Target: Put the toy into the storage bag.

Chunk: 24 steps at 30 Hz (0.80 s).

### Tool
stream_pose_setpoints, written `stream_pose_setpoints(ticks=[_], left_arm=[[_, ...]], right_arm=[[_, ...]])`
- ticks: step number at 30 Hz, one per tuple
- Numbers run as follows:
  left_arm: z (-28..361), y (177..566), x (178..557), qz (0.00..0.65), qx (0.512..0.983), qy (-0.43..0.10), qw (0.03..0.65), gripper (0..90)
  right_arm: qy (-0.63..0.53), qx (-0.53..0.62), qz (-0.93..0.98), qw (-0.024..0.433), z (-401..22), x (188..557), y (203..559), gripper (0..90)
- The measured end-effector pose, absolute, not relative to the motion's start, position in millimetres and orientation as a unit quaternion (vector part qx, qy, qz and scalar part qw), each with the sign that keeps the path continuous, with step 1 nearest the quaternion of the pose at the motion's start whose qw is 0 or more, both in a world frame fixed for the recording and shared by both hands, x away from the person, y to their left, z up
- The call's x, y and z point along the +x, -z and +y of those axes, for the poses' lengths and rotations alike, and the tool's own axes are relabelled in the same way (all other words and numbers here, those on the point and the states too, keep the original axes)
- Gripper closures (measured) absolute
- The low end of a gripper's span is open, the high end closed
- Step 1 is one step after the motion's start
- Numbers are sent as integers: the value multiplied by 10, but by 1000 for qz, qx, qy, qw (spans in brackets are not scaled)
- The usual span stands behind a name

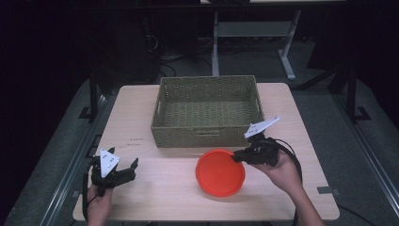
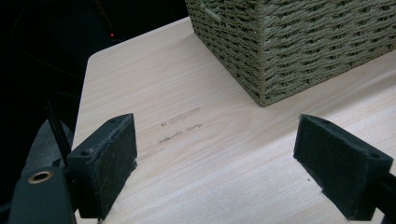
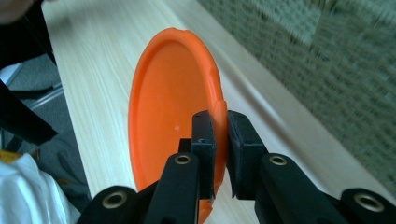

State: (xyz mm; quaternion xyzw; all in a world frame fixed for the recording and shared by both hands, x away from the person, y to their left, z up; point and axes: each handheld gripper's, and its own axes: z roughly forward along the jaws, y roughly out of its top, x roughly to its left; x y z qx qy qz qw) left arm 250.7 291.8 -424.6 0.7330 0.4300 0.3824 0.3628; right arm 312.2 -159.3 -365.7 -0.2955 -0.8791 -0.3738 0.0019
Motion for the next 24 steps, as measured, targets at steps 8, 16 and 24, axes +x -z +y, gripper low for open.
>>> stream_pose_setpoints(ticks=[8,16,24], left_arm=[[2917,4245,2506,432,731,-383,363,128],[2921,4245,2507,432,731,-384,363,128],[2928,4245,2506,435,730,-383,363,128]], right_arm=[[399,-288,-871,-9,-1643,3131,3391,821],[404,-285,-869,-13,-1627,3209,3163,821],[405,-285,-868,-28,-1555,3340,2889,821]])
